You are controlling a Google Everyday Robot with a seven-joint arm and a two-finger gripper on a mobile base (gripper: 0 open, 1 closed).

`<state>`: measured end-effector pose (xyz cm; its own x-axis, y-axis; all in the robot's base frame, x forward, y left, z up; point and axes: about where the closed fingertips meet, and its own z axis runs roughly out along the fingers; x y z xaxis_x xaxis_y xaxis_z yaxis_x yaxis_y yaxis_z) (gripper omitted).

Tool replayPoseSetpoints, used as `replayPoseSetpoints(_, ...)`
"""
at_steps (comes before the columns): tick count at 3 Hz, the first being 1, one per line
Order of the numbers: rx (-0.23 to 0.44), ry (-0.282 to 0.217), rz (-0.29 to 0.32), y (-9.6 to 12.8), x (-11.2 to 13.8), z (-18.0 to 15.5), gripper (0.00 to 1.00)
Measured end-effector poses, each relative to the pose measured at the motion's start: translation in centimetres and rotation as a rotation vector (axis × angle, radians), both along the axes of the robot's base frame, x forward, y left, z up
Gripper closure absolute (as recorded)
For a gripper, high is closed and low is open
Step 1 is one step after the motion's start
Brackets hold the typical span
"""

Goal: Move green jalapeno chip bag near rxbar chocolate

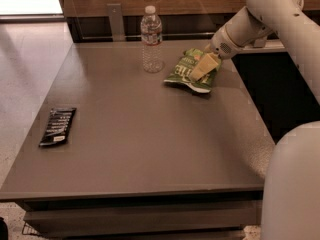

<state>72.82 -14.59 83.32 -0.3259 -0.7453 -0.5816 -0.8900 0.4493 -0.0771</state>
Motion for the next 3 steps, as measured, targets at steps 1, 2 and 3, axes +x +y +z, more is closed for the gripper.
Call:
replayPoseSetpoints(1,0.003,0.004,-0.001,0.06,0.35,-0.4,0.47)
replayPoseSetpoints(2,0.003,0.007,0.002,0.24,0.36,-0.42,0.8)
replayPoseSetpoints(3,0.003,0.007,0.002,0.24,0.36,-0.09,0.99)
